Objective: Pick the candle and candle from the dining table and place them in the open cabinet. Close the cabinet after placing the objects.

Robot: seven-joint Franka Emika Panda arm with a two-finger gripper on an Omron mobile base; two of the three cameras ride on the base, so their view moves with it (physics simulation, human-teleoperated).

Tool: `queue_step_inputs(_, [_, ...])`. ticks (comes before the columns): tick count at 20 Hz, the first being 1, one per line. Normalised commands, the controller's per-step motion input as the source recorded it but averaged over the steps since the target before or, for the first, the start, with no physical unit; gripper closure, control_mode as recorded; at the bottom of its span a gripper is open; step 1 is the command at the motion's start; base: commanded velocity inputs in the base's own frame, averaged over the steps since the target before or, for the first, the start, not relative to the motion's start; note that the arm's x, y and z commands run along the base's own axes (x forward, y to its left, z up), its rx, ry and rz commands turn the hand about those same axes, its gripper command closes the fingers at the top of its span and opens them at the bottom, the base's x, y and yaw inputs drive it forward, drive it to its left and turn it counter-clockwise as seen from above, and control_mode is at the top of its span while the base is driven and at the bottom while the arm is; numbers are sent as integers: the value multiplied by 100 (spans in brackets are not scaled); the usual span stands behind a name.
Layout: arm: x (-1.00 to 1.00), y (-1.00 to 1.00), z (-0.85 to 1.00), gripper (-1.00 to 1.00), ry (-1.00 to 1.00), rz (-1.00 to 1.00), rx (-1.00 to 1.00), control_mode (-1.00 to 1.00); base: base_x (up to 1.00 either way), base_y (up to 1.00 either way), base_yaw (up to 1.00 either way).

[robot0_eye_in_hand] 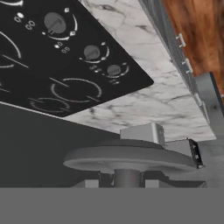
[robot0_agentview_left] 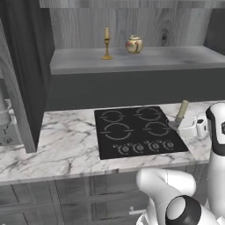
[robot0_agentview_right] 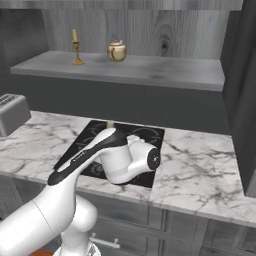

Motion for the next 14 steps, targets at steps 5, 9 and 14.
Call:
queue_step_inputs(5, [0, 0, 0, 100, 0, 0, 0, 100, 10, 0, 13])
queue_step_inputs(9, [0, 0, 0, 100, 0, 0, 0, 100, 7, 1, 4])
queue_step_inputs(14, [0, 0, 0, 100, 0, 0, 0, 100, 0, 0, 0])
